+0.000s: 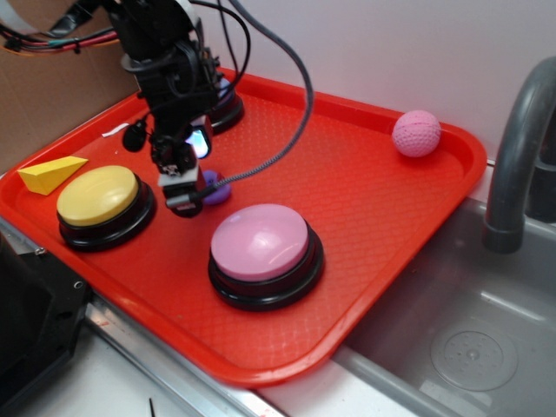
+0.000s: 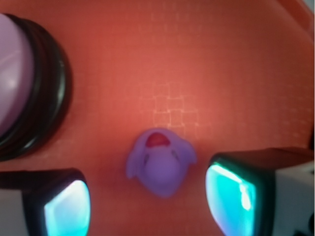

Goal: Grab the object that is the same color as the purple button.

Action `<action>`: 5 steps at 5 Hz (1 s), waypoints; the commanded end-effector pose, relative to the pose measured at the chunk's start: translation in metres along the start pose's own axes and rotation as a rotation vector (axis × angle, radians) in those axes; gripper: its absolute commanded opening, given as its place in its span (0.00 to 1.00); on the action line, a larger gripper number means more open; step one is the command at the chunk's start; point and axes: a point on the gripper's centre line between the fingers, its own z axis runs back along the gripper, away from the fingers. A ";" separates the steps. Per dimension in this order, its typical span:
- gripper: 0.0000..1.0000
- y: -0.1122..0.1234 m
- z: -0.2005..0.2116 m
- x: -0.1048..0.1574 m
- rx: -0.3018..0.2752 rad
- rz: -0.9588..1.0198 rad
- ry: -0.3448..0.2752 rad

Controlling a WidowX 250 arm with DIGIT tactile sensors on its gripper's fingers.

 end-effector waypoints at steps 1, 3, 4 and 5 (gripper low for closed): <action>1.00 -0.001 -0.015 0.025 0.005 -0.037 -0.010; 0.00 0.000 -0.014 0.019 -0.009 -0.008 -0.010; 0.00 0.001 -0.011 0.012 -0.003 0.008 -0.004; 0.00 0.002 -0.004 0.009 -0.001 0.032 0.022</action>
